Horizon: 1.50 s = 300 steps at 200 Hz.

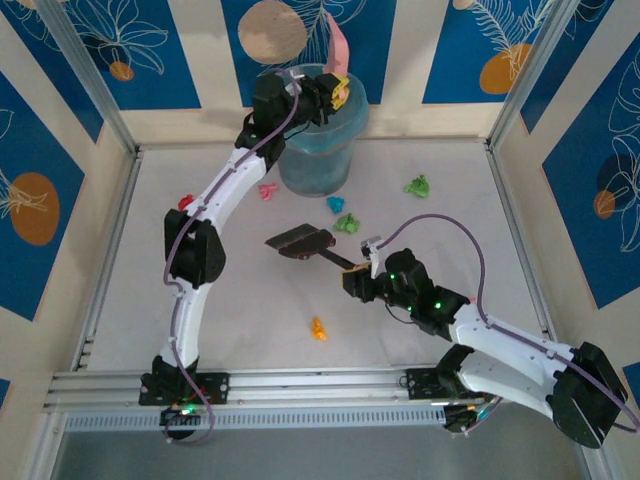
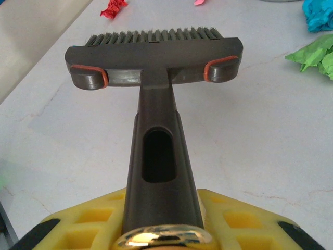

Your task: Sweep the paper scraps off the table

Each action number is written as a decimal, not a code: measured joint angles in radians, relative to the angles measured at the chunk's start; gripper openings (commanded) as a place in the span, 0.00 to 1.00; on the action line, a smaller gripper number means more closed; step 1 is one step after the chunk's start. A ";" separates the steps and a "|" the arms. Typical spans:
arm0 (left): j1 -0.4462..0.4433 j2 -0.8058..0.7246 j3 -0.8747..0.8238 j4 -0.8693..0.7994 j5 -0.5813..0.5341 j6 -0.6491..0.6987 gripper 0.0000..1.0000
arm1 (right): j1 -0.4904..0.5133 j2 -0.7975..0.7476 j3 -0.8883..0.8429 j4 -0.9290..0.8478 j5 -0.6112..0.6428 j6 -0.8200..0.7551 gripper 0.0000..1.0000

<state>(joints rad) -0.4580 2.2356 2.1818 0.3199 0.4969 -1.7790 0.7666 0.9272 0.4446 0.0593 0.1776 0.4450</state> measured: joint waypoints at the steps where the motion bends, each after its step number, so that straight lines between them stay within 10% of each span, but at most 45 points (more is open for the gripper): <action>1: 0.000 -0.001 -0.003 0.003 0.000 -0.002 0.00 | 0.000 0.000 0.000 0.000 0.000 0.000 0.00; 109: -0.001 -0.042 -0.130 0.227 -0.022 -0.117 0.00 | 0.000 0.014 0.000 0.000 0.010 -0.008 0.00; 184: -0.046 -0.385 -0.344 0.130 0.182 0.126 0.00 | 0.005 0.014 0.000 0.000 0.029 -0.008 0.00; 235: -0.053 -0.836 -0.703 -0.266 0.198 0.573 0.00 | 0.005 -0.023 -0.003 -0.002 0.058 -0.003 0.00; 300: -0.053 -1.289 -1.022 -0.959 -0.255 1.025 0.00 | 0.005 -0.154 -0.026 -0.017 0.098 0.024 0.00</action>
<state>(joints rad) -0.5110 0.9463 1.1595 -0.6388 0.2420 -0.7536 0.7715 0.7731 0.4183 0.0425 0.2752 0.4686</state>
